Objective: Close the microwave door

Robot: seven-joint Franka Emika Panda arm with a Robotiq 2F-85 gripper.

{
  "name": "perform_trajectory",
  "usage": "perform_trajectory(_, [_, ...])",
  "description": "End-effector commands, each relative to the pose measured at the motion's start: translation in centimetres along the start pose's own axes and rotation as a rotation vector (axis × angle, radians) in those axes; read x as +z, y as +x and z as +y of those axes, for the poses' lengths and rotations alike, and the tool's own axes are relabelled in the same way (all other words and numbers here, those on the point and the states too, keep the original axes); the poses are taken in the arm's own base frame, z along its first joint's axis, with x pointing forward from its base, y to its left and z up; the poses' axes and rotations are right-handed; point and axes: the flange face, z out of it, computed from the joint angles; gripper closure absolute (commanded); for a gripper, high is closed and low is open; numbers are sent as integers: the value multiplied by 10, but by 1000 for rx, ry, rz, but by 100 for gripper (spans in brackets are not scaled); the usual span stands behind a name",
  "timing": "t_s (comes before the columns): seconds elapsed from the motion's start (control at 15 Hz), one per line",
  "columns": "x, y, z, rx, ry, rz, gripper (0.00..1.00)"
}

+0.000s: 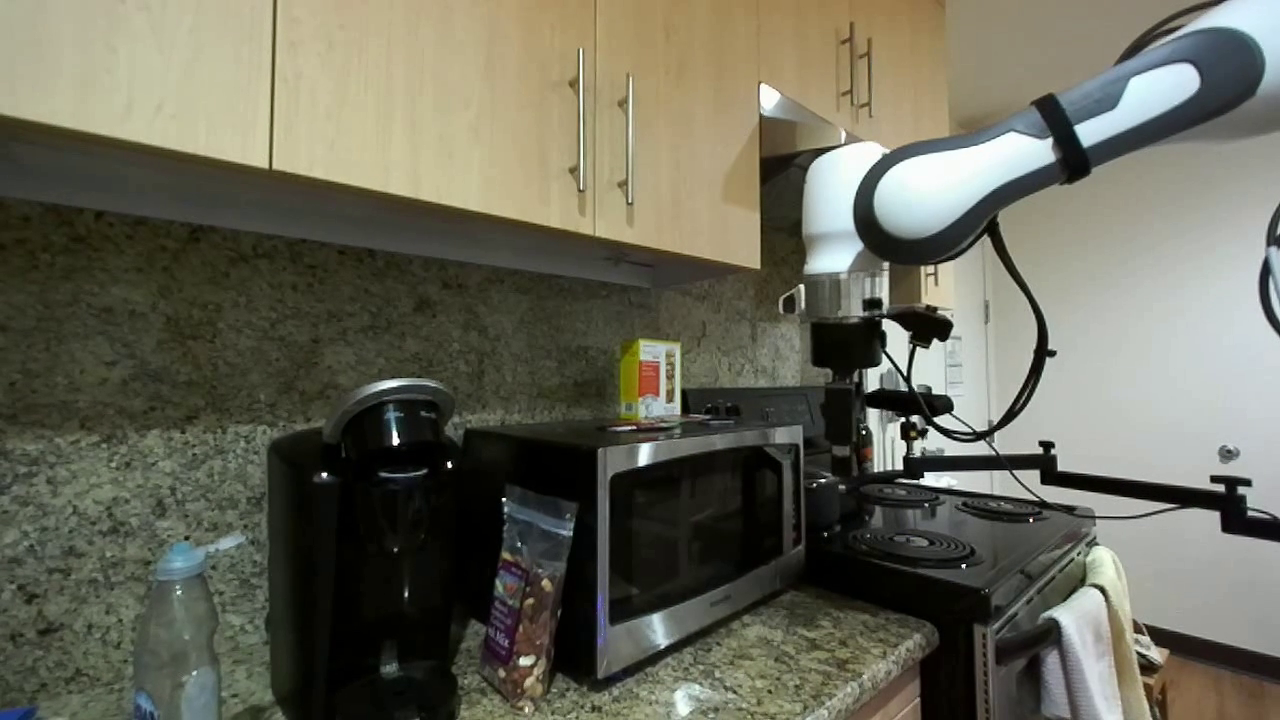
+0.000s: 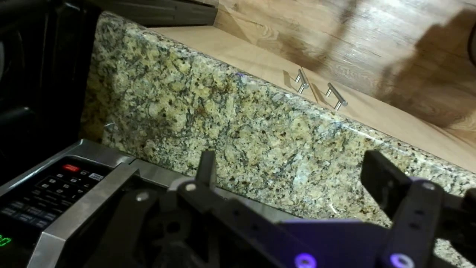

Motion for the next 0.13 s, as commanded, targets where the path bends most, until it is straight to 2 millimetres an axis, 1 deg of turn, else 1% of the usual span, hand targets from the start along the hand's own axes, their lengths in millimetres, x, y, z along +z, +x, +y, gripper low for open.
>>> perform_trajectory(0.0, [-1,0,0,0,0,-1,0])
perform_trajectory(0.07, [-1,0,0,0,0,-1,0])
